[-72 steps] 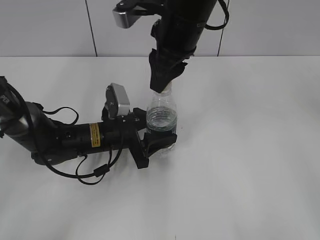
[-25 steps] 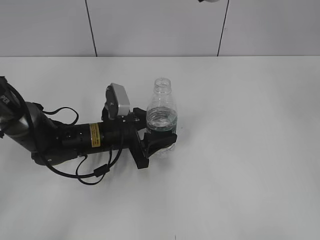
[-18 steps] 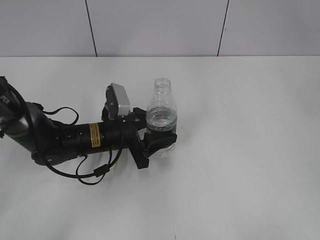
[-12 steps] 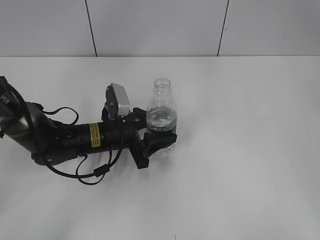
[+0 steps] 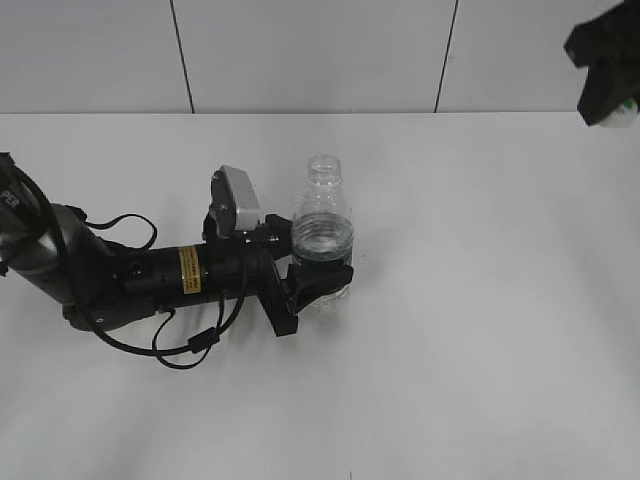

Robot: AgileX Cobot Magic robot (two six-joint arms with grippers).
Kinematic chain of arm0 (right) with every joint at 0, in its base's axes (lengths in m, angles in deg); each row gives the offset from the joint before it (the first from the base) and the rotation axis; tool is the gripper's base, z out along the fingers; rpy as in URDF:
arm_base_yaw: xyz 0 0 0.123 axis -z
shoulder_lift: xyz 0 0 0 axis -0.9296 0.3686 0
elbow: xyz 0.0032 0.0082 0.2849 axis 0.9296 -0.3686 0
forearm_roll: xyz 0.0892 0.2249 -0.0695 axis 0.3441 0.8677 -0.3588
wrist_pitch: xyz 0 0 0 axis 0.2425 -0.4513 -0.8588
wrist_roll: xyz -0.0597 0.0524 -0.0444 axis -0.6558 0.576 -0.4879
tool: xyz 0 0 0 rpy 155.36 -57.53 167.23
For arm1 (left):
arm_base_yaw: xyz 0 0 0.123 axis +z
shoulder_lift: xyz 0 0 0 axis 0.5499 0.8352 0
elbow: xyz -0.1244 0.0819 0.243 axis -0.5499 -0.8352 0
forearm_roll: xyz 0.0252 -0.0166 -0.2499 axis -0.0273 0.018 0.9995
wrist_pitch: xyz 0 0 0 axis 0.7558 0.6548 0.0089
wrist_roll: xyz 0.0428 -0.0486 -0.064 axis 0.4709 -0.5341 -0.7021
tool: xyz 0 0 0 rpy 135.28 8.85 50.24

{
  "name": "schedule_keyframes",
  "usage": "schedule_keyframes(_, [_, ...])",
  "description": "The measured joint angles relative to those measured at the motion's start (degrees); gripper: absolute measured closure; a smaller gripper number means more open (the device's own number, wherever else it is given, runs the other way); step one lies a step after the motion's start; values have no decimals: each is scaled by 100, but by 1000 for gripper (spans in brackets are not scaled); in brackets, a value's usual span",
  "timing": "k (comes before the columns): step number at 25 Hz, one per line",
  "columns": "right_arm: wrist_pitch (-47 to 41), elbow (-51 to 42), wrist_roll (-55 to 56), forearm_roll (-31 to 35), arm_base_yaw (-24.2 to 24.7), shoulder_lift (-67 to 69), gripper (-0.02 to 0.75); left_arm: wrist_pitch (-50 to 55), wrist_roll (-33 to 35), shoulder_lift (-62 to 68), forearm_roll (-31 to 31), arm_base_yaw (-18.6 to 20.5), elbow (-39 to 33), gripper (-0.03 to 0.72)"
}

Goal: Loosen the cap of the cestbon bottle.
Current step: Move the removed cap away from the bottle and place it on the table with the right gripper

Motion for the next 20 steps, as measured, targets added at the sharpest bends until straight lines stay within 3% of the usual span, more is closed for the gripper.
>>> schedule_keyframes(8, [1282,-1203,-400,415,810,139,445,0,4,6,49,0,0,273])
schedule_keyframes(20, [2100,-1265,-623,653,863,1766,445,0,11,6,63,0,0,273])
